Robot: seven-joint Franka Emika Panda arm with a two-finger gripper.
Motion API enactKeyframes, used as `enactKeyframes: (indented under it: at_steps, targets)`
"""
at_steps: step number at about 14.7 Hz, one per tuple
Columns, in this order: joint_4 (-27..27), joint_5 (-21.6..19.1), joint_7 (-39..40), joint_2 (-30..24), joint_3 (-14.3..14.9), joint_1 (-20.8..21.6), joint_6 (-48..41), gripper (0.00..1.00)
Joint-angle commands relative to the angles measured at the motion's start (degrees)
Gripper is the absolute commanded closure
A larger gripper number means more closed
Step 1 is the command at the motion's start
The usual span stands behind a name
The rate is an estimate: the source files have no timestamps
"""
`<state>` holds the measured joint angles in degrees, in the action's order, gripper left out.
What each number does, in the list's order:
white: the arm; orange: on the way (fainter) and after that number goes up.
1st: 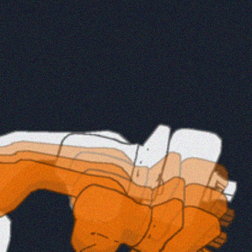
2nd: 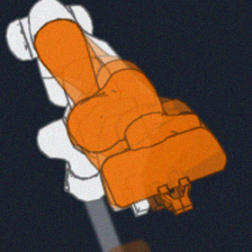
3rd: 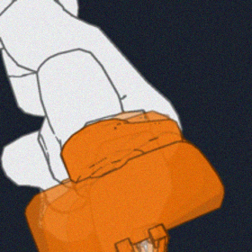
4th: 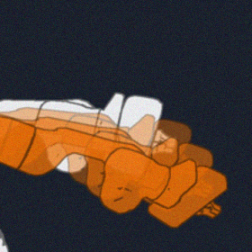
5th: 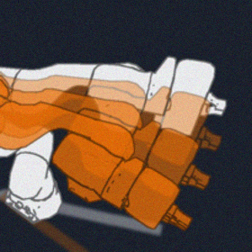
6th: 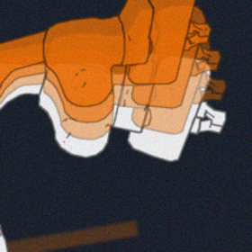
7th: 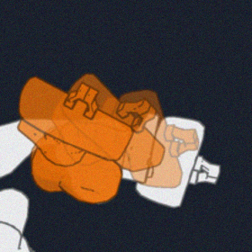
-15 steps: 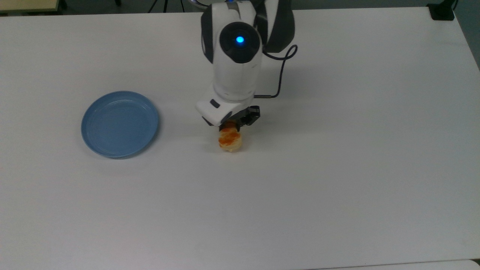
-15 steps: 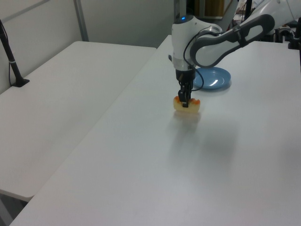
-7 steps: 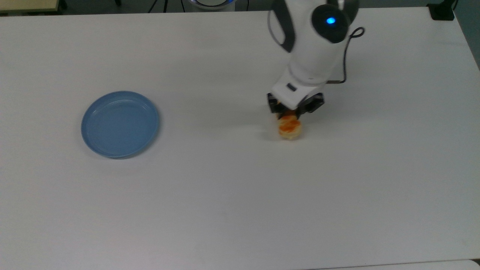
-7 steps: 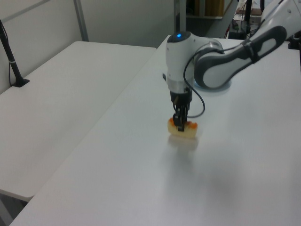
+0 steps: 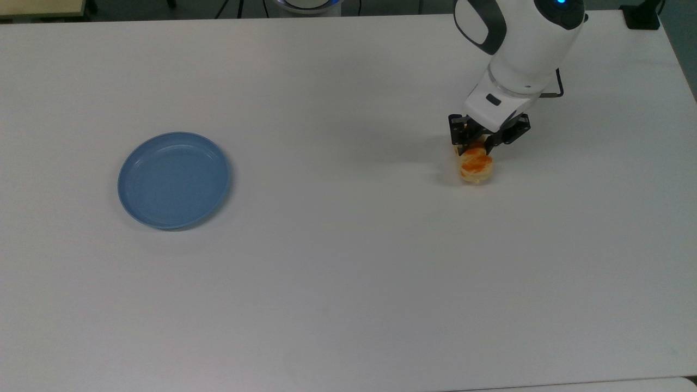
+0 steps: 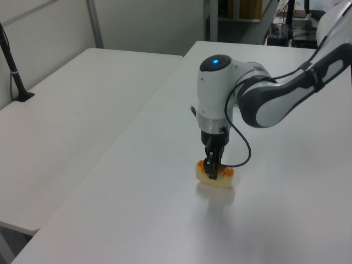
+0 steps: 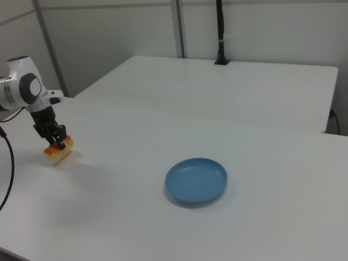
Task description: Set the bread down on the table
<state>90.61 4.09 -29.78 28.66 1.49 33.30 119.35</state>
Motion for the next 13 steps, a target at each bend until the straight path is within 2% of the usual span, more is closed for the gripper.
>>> enactKeyframes:
  at_steps: [1, 2, 3, 5, 7, 8, 9, 11, 13]
  targets:
    - [-1.3, 1.9, -1.6, 2.4, 0.5, 1.2, 1.4, 0.27]
    - [-1.3, 1.9, -1.6, 2.4, 0.5, 1.2, 1.3, 0.02]
    - [-1.4, 2.0, -0.9, 2.0, 0.5, 1.0, 1.3, 0.00]
    - [-1.4, 1.9, -0.8, 0.1, 0.5, 0.7, 1.1, 0.00]
    - [-1.3, 1.9, -0.7, -4.1, 1.2, 0.5, -0.5, 0.00]
    - [-1.3, 2.4, 0.2, -7.1, 1.6, -0.7, -4.0, 0.00]
    - [-1.3, 2.9, 2.6, -9.2, 1.7, -2.3, -6.9, 0.00]
    - [-1.1, 2.7, 12.4, -13.6, 1.7, -8.4, -15.1, 0.00]
    - [-1.0, 2.3, 17.6, -17.0, 1.7, -13.3, -19.7, 0.00]
